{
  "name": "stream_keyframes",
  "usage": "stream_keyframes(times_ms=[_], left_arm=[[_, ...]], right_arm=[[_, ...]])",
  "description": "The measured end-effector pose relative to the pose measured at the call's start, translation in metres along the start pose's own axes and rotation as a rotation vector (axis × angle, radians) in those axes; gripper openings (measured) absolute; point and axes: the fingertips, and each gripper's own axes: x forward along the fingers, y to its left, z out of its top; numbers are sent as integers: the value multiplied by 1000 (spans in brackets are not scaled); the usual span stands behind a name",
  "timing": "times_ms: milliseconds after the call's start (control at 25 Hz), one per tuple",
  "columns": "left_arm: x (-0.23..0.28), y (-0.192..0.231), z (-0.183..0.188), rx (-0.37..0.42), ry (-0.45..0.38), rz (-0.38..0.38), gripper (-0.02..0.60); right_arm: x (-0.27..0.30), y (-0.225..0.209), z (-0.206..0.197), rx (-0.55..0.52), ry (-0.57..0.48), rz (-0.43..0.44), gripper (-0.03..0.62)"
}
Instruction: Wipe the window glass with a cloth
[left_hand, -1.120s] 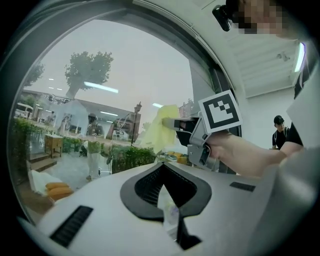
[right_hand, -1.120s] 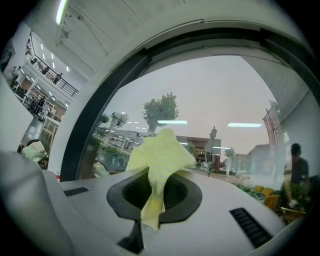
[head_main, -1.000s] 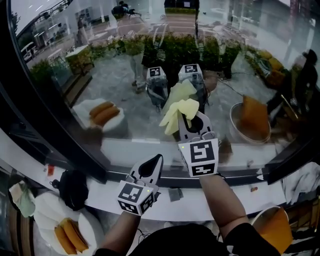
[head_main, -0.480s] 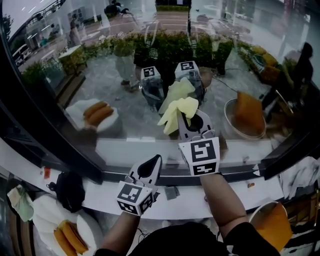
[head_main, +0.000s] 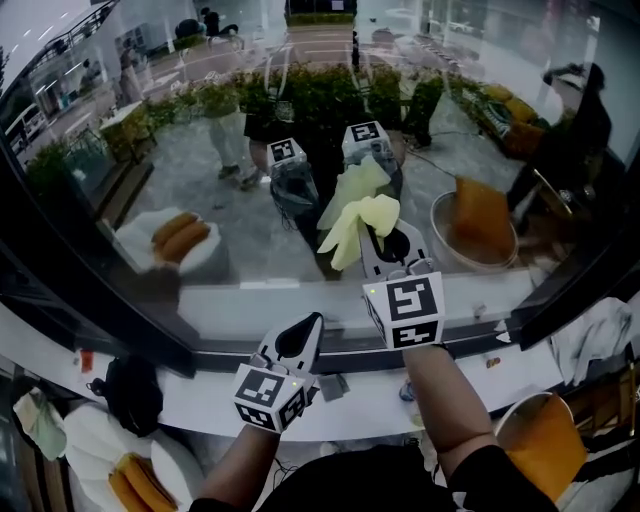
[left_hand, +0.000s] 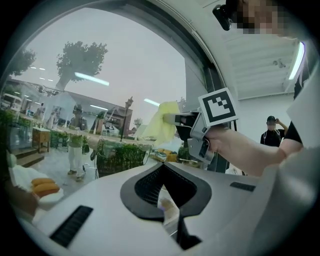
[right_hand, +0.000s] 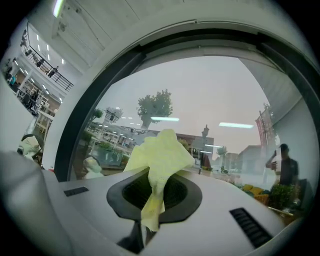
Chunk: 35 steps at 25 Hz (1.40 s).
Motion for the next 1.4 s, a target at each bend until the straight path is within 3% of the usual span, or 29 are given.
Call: stream_keyframes(times_ms=[600, 1400], left_arm=[[60, -68, 8, 19, 9, -36, 8], [118, -154, 13, 49, 36, -86, 8]], right_arm=[[-39, -82, -21, 10, 12, -8, 43], [-101, -208, -57, 42, 49, -94, 43]])
